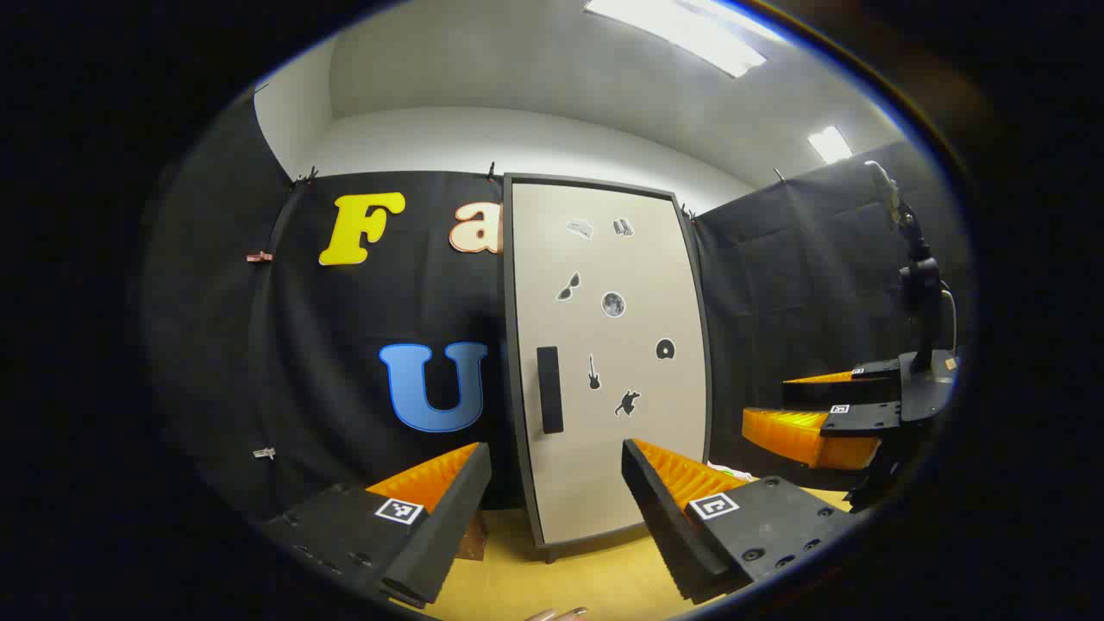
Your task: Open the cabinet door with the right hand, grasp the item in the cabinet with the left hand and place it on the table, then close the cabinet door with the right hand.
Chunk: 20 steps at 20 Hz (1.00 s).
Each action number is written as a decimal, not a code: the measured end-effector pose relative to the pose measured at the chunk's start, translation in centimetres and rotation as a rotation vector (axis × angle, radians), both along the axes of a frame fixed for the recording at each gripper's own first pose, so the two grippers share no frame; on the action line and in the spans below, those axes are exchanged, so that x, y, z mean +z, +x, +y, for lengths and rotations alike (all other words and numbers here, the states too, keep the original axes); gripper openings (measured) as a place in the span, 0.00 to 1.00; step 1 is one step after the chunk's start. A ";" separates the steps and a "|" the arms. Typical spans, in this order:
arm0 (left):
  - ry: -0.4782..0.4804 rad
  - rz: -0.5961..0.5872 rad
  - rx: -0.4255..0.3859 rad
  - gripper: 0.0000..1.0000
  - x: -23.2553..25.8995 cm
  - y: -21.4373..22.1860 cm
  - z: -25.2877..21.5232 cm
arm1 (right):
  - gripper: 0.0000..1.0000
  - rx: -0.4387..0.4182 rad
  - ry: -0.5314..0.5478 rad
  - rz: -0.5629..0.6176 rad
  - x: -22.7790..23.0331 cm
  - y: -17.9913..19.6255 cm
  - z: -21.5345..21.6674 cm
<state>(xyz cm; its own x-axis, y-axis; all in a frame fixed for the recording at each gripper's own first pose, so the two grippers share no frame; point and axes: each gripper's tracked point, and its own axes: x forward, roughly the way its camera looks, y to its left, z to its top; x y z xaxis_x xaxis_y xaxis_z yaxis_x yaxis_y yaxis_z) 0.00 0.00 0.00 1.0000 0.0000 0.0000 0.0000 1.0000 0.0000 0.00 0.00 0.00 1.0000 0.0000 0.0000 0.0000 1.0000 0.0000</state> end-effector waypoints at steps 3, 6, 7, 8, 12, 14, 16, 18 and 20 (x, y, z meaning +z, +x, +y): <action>-0.012 0.003 -0.001 0.96 -0.1 0.1 0.0 | 0.97 -0.004 0.003 0.009 -0.3 0.0 -0.1; -0.033 -0.006 -0.004 0.96 0.0 0.2 -0.1 | 0.97 -0.012 -0.002 0.014 -0.4 -0.1 -0.3; -0.031 -0.006 -0.004 0.96 0.0 0.2 -0.1 | 0.97 -0.018 -0.001 0.016 -0.4 -0.1 -0.5; -0.028 -0.006 -0.002 0.96 0.0 0.2 -0.1 | 0.97 -0.021 0.002 0.014 -0.3 -0.1 -0.6; -0.025 0.007 -0.007 0.96 -0.4 0.1 -0.4 | 0.98 -0.008 0.019 0.011 -0.2 -0.1 -0.4; -0.019 0.013 -0.006 0.96 -0.4 0.1 -0.4 | 0.98 -0.013 0.019 0.013 -0.3 -0.2 -0.7; -0.015 0.011 -0.006 0.96 -0.4 0.1 -0.5 | 0.98 -0.019 0.014 0.008 -0.1 -0.3 -1.0; -0.017 0.009 -0.010 0.96 -0.4 0.0 -0.6 | 0.97 -0.036 -0.005 0.002 0.1 -0.4 -1.5; -0.016 0.010 -0.012 0.96 -0.3 0.1 -0.6 | 0.97 -0.038 -0.006 0.002 0.1 -0.4 -1.4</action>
<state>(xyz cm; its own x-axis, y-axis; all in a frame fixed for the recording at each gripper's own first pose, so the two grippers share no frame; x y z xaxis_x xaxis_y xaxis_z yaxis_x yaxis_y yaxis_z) 0.05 -0.65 -0.28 0.9999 -0.0121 -0.0097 0.0119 0.9998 -0.0160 -0.44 -1.39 0.08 0.9993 -0.0383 -0.0019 0.0383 0.9992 -0.0059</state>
